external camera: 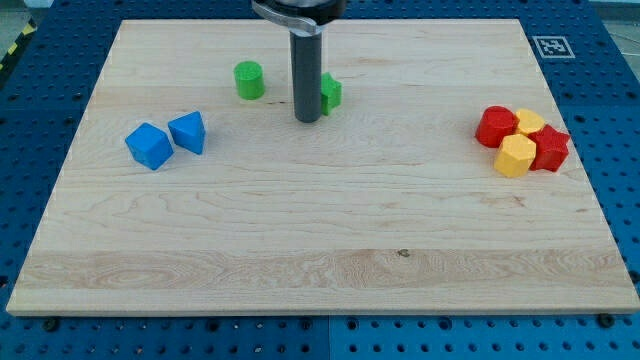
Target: Move the blue triangle into the blue cube
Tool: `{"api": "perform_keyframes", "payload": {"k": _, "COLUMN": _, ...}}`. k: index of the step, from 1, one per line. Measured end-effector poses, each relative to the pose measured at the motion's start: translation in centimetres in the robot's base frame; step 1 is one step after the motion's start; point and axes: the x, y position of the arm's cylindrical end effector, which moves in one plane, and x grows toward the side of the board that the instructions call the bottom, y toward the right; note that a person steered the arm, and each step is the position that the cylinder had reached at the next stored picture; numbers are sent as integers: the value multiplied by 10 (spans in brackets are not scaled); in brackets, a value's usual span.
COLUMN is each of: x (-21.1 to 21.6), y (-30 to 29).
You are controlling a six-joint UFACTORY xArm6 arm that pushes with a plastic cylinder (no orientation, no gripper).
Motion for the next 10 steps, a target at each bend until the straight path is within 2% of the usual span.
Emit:
{"api": "perform_keyframes", "payload": {"k": 1, "x": 1, "y": 2}}
{"api": "perform_keyframes", "payload": {"k": 2, "x": 39, "y": 18}}
{"api": "perform_keyframes", "payload": {"k": 4, "x": 59, "y": 16}}
{"api": "perform_keyframes", "payload": {"k": 5, "x": 55, "y": -8}}
{"api": "perform_keyframes", "payload": {"k": 6, "x": 33, "y": -32}}
{"api": "perform_keyframes", "payload": {"k": 7, "x": 25, "y": -39}}
{"api": "perform_keyframes", "payload": {"k": 10, "x": 22, "y": -115}}
